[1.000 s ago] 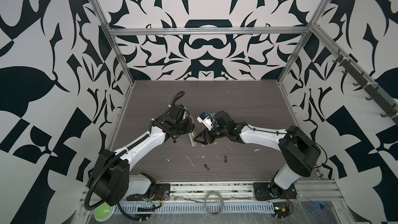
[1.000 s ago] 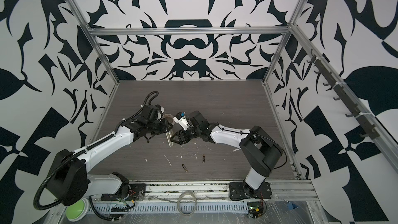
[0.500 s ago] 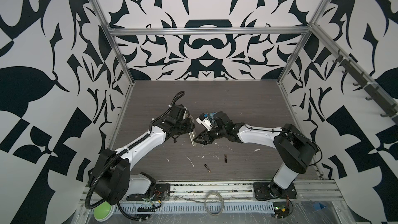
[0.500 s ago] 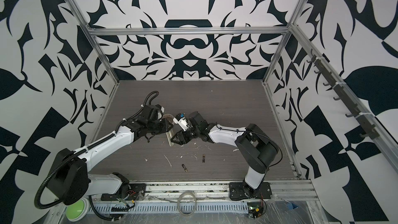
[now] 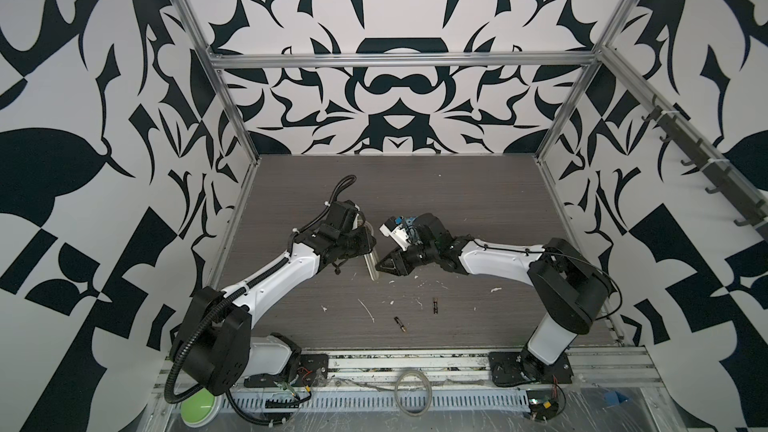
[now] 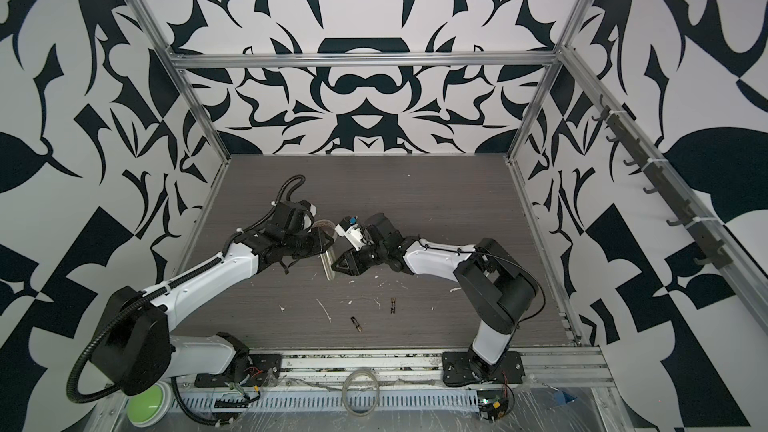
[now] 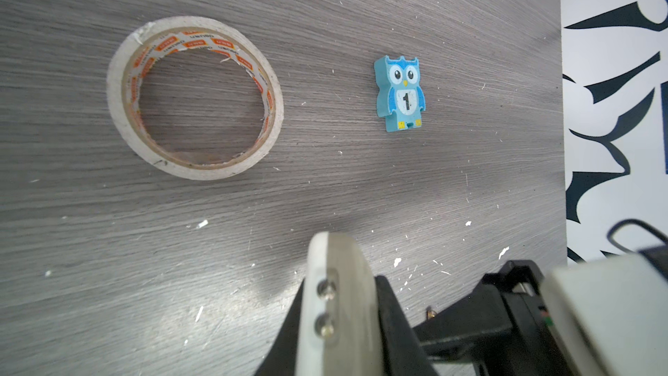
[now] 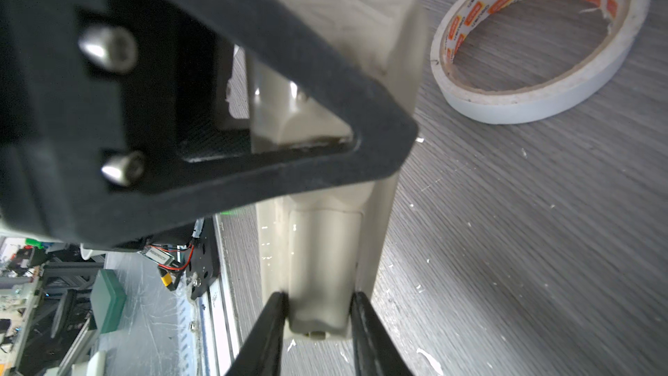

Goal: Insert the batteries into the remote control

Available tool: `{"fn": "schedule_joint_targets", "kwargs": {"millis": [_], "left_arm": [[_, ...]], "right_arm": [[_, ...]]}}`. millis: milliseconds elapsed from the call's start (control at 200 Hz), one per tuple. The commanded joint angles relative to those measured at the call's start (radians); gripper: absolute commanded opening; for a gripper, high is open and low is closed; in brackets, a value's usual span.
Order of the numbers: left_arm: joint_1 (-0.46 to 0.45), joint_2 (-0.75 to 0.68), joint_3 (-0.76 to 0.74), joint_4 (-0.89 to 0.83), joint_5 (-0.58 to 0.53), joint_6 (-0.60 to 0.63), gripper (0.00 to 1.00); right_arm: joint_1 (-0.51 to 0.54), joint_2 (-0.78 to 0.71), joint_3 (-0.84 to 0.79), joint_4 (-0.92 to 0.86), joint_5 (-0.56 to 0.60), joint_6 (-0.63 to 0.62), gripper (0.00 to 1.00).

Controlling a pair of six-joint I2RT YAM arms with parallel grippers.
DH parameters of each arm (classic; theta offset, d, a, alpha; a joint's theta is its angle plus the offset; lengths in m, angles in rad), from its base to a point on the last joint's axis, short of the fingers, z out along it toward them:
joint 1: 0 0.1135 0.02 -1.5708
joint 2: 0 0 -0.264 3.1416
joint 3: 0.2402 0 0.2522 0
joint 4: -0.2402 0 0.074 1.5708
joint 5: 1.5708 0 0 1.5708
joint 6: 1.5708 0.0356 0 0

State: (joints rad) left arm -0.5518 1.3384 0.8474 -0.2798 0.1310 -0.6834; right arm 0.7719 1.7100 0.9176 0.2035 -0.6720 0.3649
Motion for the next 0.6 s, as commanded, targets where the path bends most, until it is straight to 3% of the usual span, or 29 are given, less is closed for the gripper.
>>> {"fn": "schedule_joint_targets", "kwargs": {"millis": [0,595], "left_arm": [[-0.005,-0.016,-0.002,0.049,0.045,-0.025,0.0],[-0.005,-0.019,-0.007,0.056,0.035,-0.024,0.0]], "right_arm": [[0.002,-0.005,0.027,0.042,-0.003,-0.003,0.3],[0.002,-0.017,0.012,0.077,-0.019,0.002,0.26]]}}
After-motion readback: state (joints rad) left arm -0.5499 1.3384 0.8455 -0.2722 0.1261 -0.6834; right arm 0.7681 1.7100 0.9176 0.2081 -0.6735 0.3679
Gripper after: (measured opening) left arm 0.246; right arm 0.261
